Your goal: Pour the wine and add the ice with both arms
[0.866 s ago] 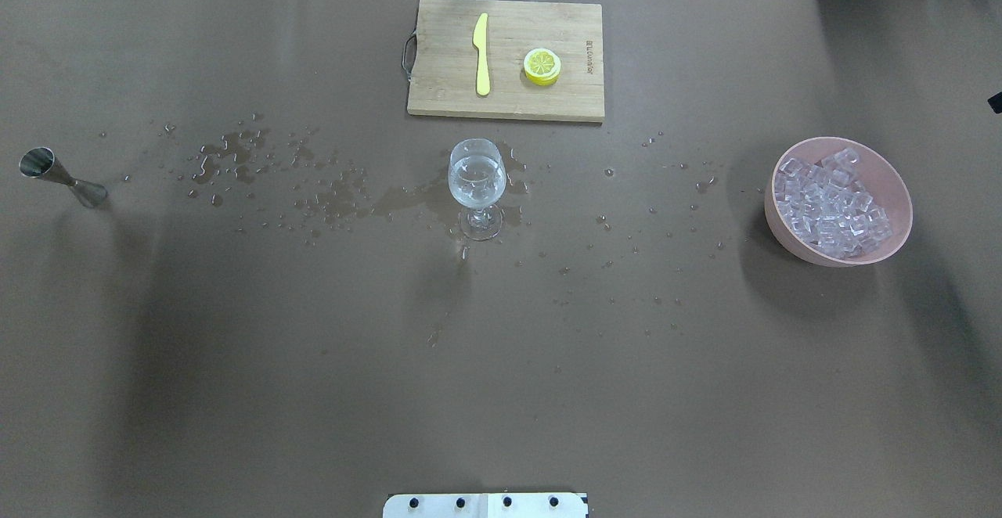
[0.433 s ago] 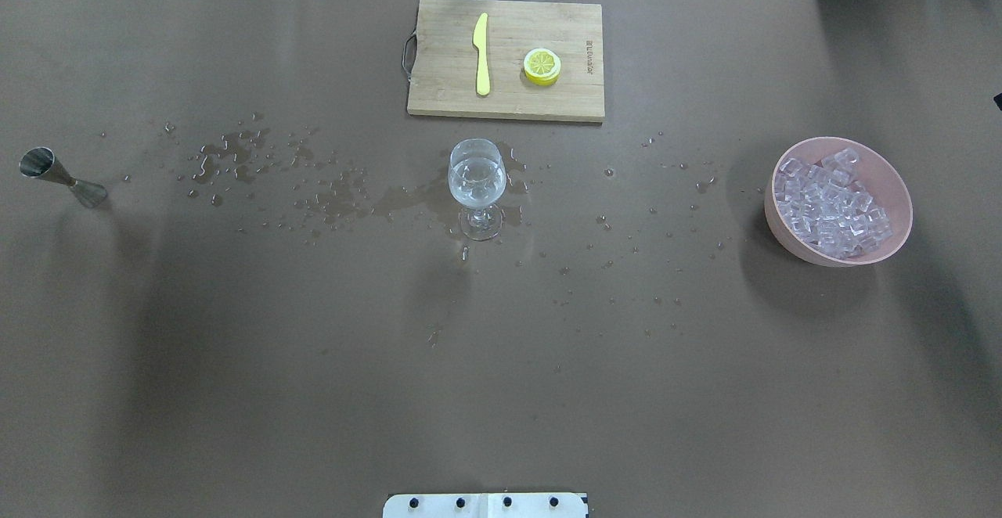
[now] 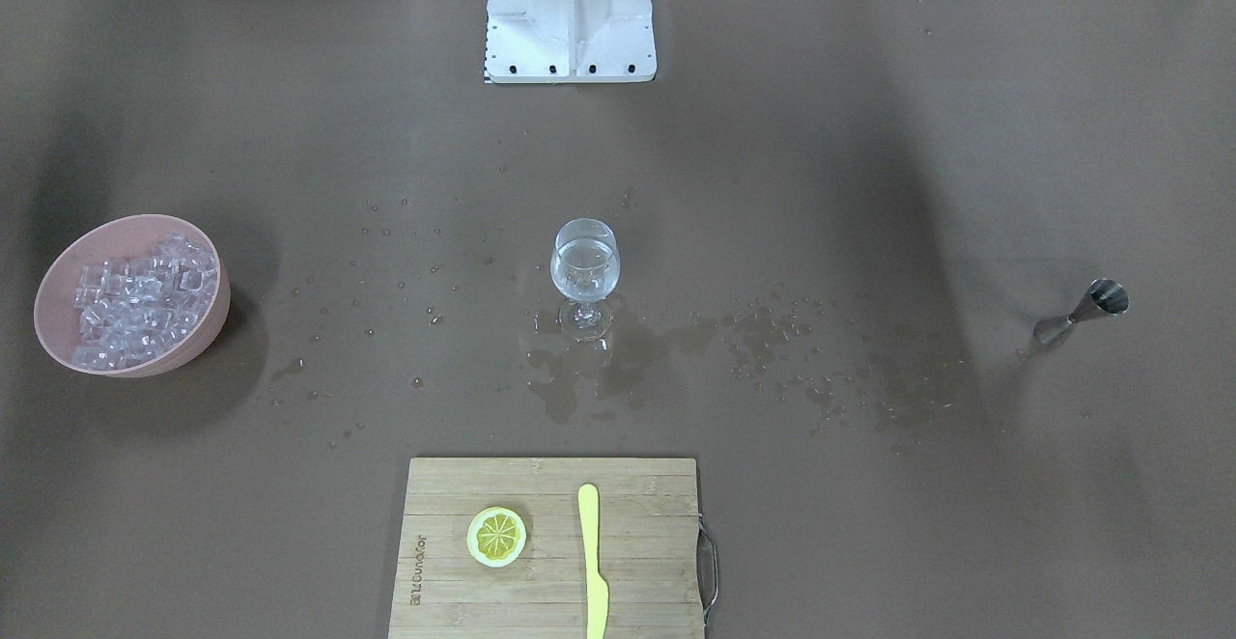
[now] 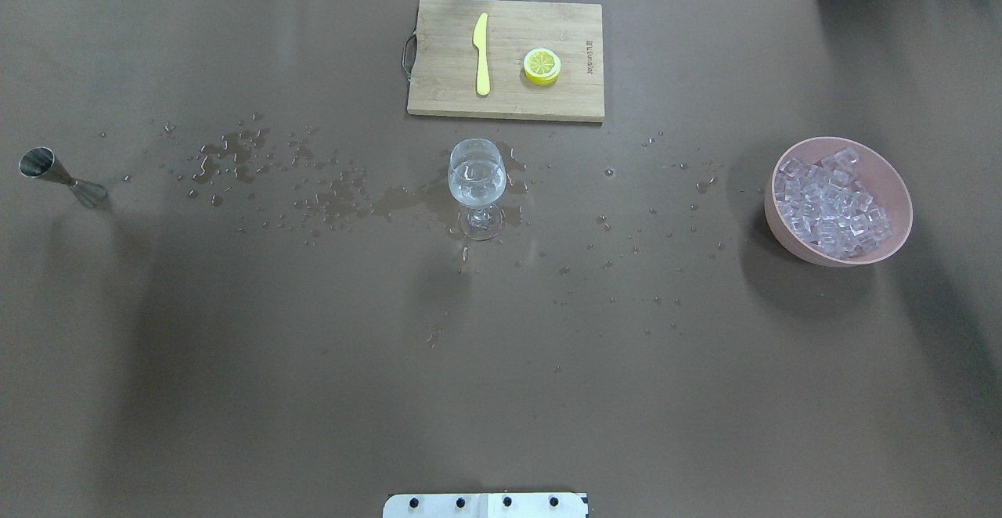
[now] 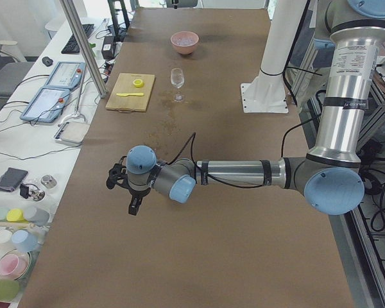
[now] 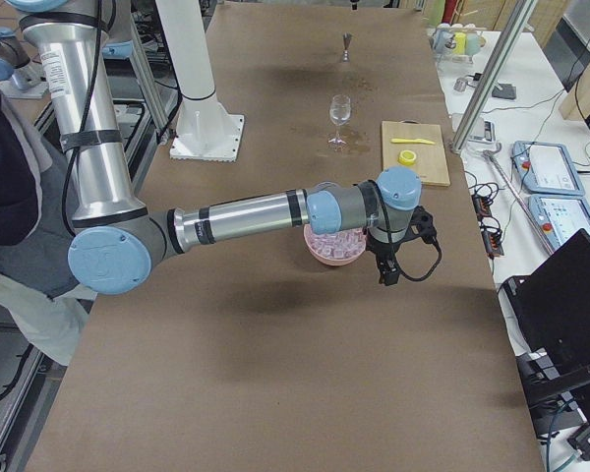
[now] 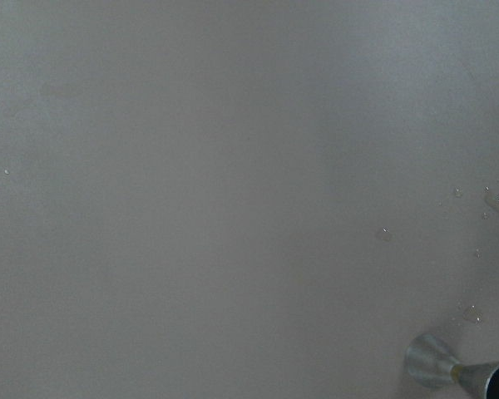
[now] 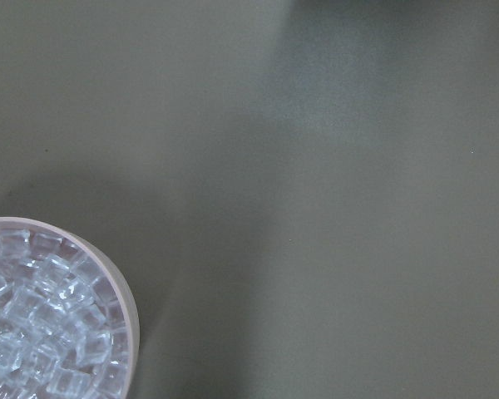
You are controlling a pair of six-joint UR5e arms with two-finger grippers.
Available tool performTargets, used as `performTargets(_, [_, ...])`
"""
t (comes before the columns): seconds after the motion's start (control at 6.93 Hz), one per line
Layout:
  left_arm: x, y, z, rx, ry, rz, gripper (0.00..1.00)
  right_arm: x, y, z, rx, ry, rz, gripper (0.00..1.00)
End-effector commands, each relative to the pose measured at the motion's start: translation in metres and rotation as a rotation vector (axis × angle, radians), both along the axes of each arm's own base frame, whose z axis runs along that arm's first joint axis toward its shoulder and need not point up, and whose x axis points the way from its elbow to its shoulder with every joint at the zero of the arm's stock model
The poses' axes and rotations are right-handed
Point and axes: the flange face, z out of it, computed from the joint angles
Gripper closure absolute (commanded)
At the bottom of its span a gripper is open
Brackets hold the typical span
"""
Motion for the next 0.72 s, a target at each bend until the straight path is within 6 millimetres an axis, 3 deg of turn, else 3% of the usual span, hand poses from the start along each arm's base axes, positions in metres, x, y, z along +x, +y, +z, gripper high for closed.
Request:
performTargets(0.0, [-0.003, 0.015, 0.001, 0.035, 0.004, -0.006, 0.02, 0.002, -0.006, -0.002, 0.005, 0.031, 0.005, 0.00])
performTargets(0.43, [-0.004, 0.044, 0.000, 0.081, 0.070, -0.103, 0.02, 0.000, -0.004, 0.005, -0.002, 0.034, -0.005, 0.00])
performTargets(0.58, [-0.004, 0.044, -0.002, 0.093, 0.074, -0.103, 0.02, 0.000, -0.004, 0.006, -0.001, 0.047, -0.005, 0.00])
